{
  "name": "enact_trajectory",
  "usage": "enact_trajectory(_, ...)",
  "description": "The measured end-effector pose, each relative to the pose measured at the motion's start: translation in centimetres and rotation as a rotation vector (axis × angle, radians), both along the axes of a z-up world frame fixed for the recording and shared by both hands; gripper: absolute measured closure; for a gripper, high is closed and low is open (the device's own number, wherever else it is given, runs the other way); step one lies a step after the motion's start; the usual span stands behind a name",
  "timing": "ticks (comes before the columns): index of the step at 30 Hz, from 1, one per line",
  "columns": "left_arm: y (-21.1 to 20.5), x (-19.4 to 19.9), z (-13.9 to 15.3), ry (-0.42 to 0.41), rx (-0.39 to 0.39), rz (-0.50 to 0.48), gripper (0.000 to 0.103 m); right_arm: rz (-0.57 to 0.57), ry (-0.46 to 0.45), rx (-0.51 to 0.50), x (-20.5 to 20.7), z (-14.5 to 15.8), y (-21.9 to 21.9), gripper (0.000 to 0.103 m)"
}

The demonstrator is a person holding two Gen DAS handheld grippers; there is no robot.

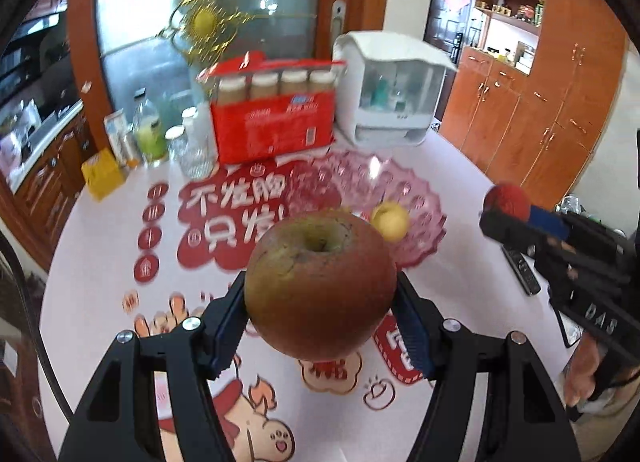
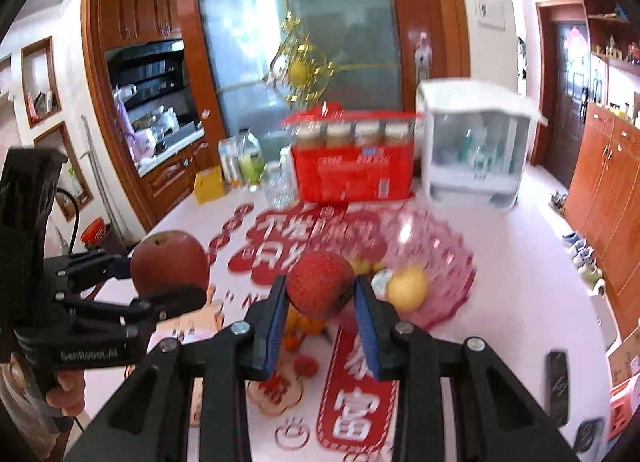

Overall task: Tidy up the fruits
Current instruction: 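Carry both apples over the pink glass bowl with both grippers, then lower the apples into the bowl and open both grippers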

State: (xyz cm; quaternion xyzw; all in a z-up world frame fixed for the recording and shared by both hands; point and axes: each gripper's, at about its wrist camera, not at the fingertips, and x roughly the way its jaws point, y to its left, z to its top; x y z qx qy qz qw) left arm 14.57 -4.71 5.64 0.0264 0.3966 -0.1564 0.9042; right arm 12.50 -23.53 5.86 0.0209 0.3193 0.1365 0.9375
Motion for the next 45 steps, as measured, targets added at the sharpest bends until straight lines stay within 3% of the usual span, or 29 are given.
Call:
enact_trajectory(10, -2.5, 5.8, 5.8, -0.050, 0.065, 0.004, 0.036, -0.062, -0.026, -0.042, 6.1, 5.8, -2.2, 0.070)
enact_trajectory(18, -5.5, 12.0, 5.9, -0.048, 0.121, 0.019, 0.036, -0.129, 0.026, -0.041, 12.1, 5.1, -4.0, 0.070)
enact_trajectory(24, -7.1, 17.6, 2.0, -0.015, 0.121, 0.053, 0.036, -0.165, 0.100, -0.030, 16.0, 1.0, -5.4, 0.070)
enact_trajectory(31, -8.8, 22.7, -5.0, 0.068, 0.116, 0.063, 0.036, -0.203, 0.193, -0.010, 20.0, -4.6, -7.2, 0.070)
enact_trajectory(39, -10.5, 25.3, -11.5, 0.148, 0.148, 0.039, 0.036, -0.219, 0.305, -0.007, 23.2, -10.9, -7.9, 0.070)
enact_trajectory(45, -11.1, 26.5, -14.6, 0.194, 0.164, 0.030, 0.036, -0.214, 0.376, -0.009, 24.6, -14.6, -7.8, 0.070)
